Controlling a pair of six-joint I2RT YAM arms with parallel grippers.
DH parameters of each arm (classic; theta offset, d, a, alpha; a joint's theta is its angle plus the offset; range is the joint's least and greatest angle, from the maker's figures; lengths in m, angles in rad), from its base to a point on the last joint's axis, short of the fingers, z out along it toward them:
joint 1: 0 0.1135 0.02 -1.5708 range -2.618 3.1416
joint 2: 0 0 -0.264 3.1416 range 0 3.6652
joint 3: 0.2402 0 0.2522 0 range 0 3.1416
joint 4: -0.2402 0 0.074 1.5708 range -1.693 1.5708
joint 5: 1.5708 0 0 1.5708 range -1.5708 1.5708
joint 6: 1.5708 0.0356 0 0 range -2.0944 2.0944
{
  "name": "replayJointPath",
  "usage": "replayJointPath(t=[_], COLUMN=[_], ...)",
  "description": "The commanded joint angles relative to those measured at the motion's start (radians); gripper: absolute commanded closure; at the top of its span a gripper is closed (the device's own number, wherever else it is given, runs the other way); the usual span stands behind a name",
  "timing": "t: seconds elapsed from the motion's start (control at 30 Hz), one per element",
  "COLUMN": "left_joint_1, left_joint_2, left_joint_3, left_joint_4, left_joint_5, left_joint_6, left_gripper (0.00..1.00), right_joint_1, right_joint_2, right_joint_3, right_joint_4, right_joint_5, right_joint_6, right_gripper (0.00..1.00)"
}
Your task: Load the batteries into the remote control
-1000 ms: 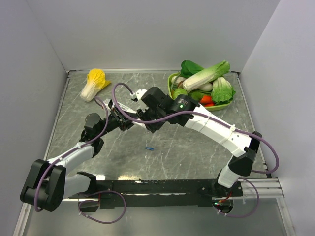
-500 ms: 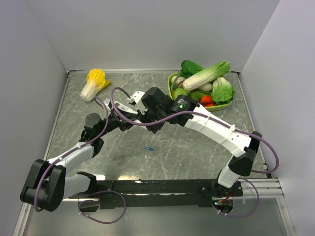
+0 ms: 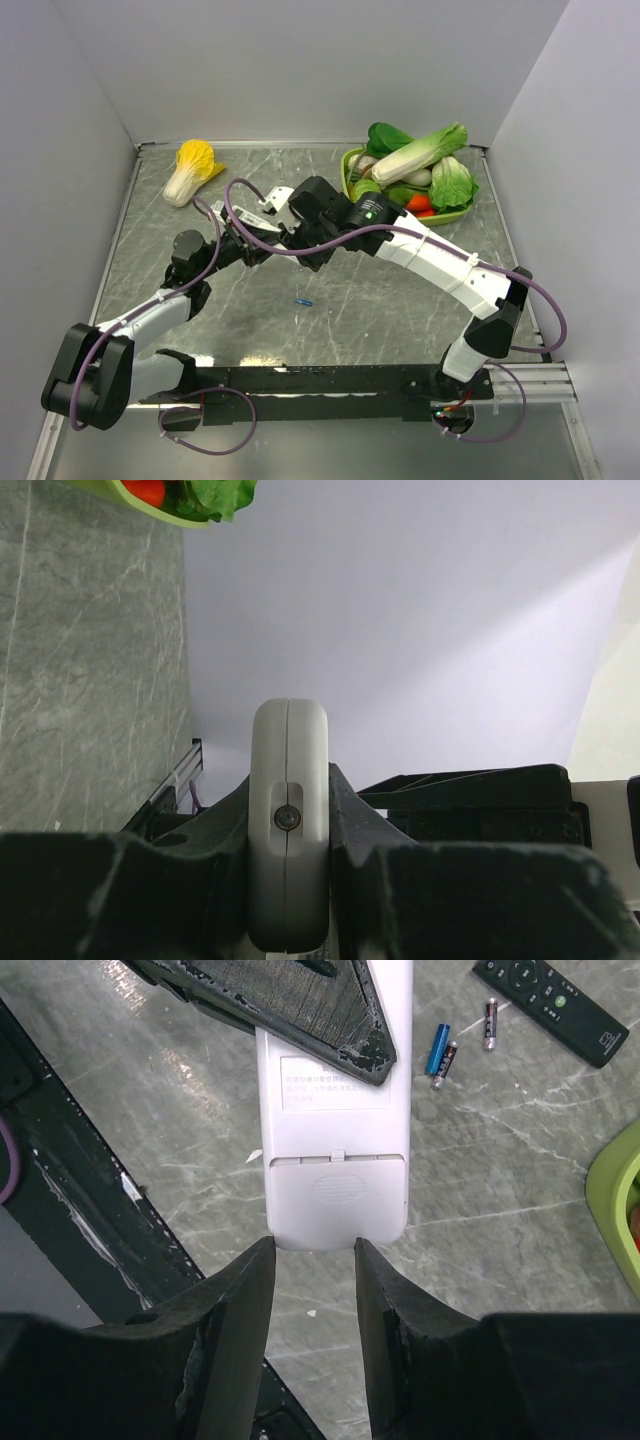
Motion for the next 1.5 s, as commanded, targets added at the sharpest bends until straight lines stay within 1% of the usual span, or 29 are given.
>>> replayJointPath(t=[0.0,0.6,0.93,1.47], left_joint_1=[-0.007,-0.004,-0.004,-0.004], left_joint_2=[-0.018,-0.024,-0.020,0.026], left_joint_3=[0.035,0.024,0.013,-0.014], left_joint_4=[0.117,0.097,0.080,0.145], left_joint_5=[0.070,0.053,0.047,0.053], left_joint_6=[-0.039,-0.033,-0.027,-0.073], left_gripper=[0.99,0.99,0.99,0.99], right_joint_1=[-0.010,-0.008,-0.010,-0.008], right_joint_2=[-0.015,-0.020,-0.028,-0.014], right_joint_3=[-0.021,0.016,0.045,0.093], right_joint_4=[0.005,-0.011,0.009,0.000], right_joint_5=[-0.007,-0.012,-0.015,-0.001], right_joint_6=[-0.023,-0.005,0.006,0.002], right_gripper=[0.55,0.56,0.56,0.56])
